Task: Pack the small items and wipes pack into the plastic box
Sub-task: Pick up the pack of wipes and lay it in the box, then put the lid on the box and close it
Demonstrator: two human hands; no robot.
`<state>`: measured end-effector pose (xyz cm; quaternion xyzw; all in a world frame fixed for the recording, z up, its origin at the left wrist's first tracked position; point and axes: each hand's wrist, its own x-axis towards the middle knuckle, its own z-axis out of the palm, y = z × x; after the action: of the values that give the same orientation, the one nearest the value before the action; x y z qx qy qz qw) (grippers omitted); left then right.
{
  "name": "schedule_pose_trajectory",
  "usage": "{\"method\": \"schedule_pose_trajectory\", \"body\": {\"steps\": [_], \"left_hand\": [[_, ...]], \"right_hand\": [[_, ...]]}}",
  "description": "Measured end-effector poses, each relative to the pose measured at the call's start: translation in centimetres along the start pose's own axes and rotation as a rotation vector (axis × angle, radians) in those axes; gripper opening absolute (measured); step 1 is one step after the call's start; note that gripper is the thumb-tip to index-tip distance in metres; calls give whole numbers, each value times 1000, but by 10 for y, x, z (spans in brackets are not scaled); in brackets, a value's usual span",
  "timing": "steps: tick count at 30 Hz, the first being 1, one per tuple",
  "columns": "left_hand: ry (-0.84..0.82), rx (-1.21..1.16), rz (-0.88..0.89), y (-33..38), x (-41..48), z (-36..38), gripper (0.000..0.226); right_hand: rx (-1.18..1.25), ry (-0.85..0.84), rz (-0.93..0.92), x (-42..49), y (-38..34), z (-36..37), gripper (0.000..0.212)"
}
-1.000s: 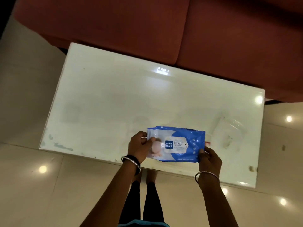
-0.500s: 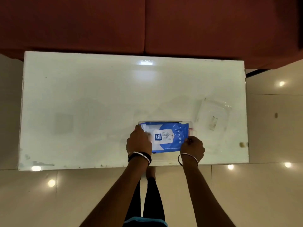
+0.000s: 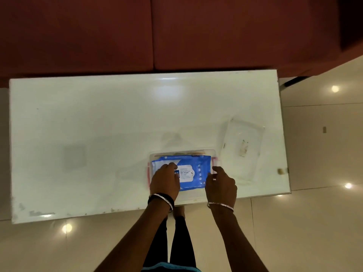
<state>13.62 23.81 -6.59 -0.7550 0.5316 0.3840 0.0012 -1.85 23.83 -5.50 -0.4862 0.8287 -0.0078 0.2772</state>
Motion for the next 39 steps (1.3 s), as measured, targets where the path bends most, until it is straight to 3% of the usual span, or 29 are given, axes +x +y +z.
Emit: {"method": "schedule_pose_trajectory", "body": {"steps": [4, 8, 10, 15, 18, 23, 30, 35, 39], "left_hand": [[111, -79, 99, 26, 22, -22, 19], [162, -98, 225, 75, 61, -31, 17], [116, -115, 291, 102, 86, -24, 18], [-116, -17, 381, 163, 141, 11, 33], [-248, 65, 403, 190, 165, 30, 50], [-421, 203, 395, 207, 189, 52, 64], [-336, 203, 360, 193, 189, 56, 61], [-165, -40, 350, 167, 168, 27, 47], [-23, -410, 328, 138, 138, -6, 33]], "right_hand": [[255, 244, 152, 13, 25, -26, 5], [537, 233, 575, 45, 67, -25, 12], [650, 200, 744, 57, 82, -20, 24], [721, 178, 947, 79, 103, -10, 49], [969, 111, 1061, 82, 111, -5, 51], [1288, 83, 1109, 89, 118, -3, 52], [1278, 72, 1087, 97, 129, 0, 44], [1357, 248, 984, 94, 121, -11, 33], [1552, 351, 803, 86, 101, -36, 15]]}}
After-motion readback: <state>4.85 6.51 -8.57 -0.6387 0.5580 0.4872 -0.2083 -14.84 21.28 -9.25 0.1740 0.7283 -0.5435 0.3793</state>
